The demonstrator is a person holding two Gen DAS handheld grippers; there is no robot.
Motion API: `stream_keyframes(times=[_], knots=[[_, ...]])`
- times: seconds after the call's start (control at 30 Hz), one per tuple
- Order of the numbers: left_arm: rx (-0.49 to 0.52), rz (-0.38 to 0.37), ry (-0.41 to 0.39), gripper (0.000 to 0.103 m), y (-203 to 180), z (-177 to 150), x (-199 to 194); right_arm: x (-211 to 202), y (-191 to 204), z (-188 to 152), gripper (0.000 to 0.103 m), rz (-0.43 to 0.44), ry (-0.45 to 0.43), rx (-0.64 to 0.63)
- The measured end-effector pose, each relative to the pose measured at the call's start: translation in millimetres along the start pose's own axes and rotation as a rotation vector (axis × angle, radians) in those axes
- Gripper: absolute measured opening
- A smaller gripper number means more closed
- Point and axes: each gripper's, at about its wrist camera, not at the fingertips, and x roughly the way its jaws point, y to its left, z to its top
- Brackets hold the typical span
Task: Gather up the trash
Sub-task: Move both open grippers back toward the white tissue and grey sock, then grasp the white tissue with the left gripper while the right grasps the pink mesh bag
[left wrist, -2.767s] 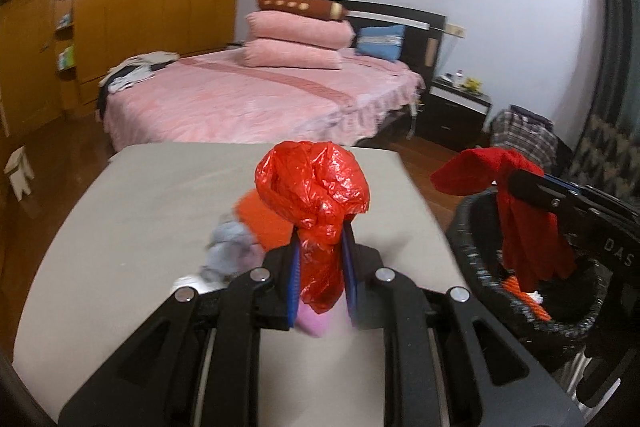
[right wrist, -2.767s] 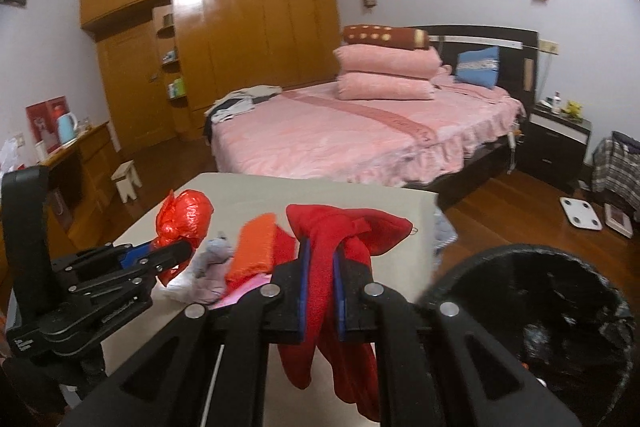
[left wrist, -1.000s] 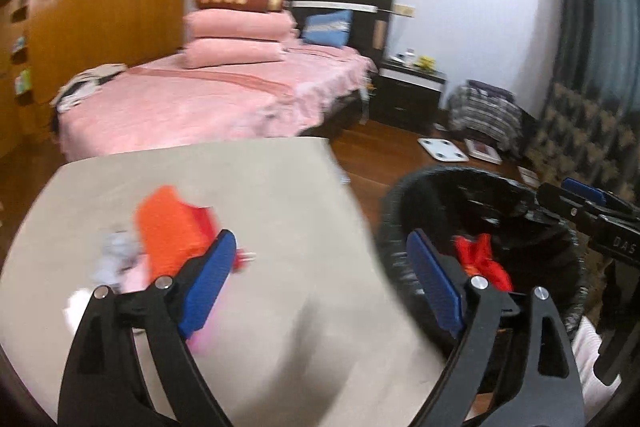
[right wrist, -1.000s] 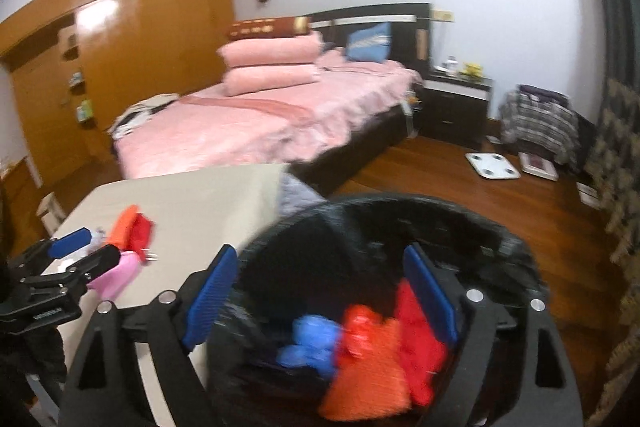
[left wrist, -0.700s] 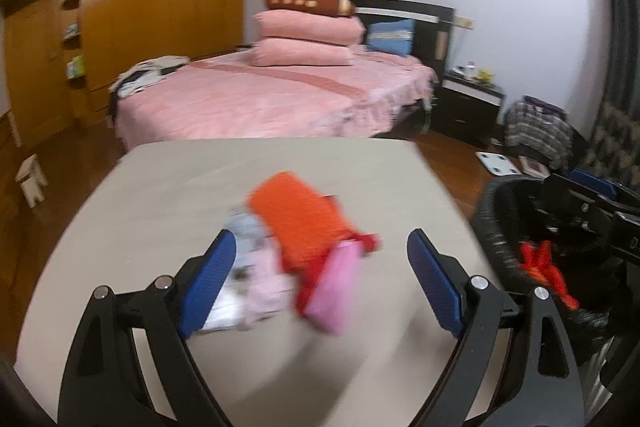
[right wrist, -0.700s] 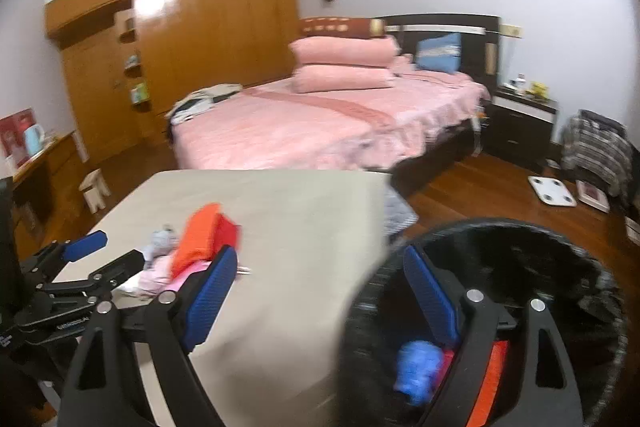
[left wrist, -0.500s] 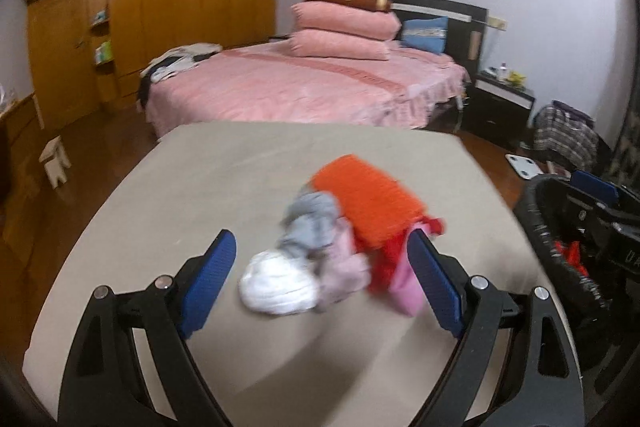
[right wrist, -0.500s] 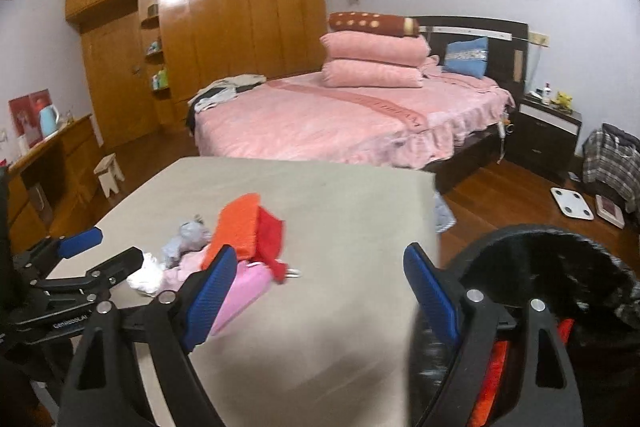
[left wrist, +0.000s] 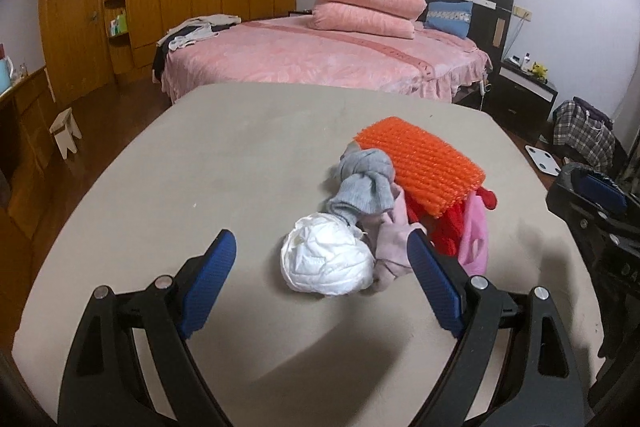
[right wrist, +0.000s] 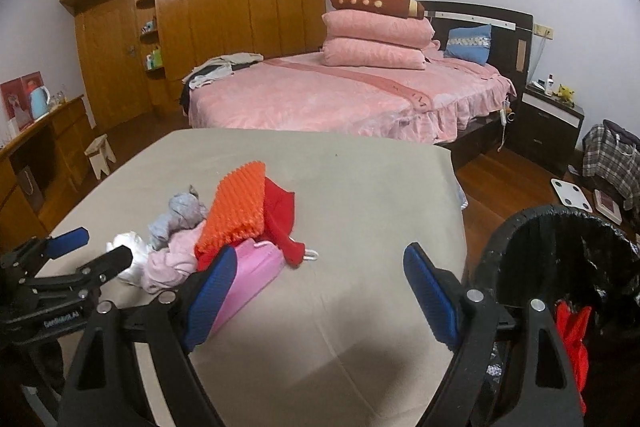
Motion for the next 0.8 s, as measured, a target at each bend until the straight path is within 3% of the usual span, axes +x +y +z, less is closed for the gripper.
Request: stream_keyframes(times=[0.23,0.27,0.3,0.33,0.57,0.8], knots=[[-0.013,-0.011,0.051,0.074,1,0,21,8,3,-11,0.084,-0.008,0.031,-0.020],[-0.014,-0.020,0.062,0.061,1,0,24,9,4,-14,0.084,-0.008,0.036,-0.026],[-0.011,-0.041,0.094,0.038,0,0,30,10,5,-15,0.084,-0.008,0.040,-0.030],[-0.012,-0.058,0.110,0.035,0,-1,34,10,6,-16,0.084,-0.010,0.045,-0.035],[-0.032,-0.076,0.040,0.031,6,-2,18,9,11,-19,0.084,-0.009,0.044,-0.062],[-0.043,-0.035,0.018,0.032,21,-2,2,7,17,-17,0.084,0.008,0.044,-0.050]])
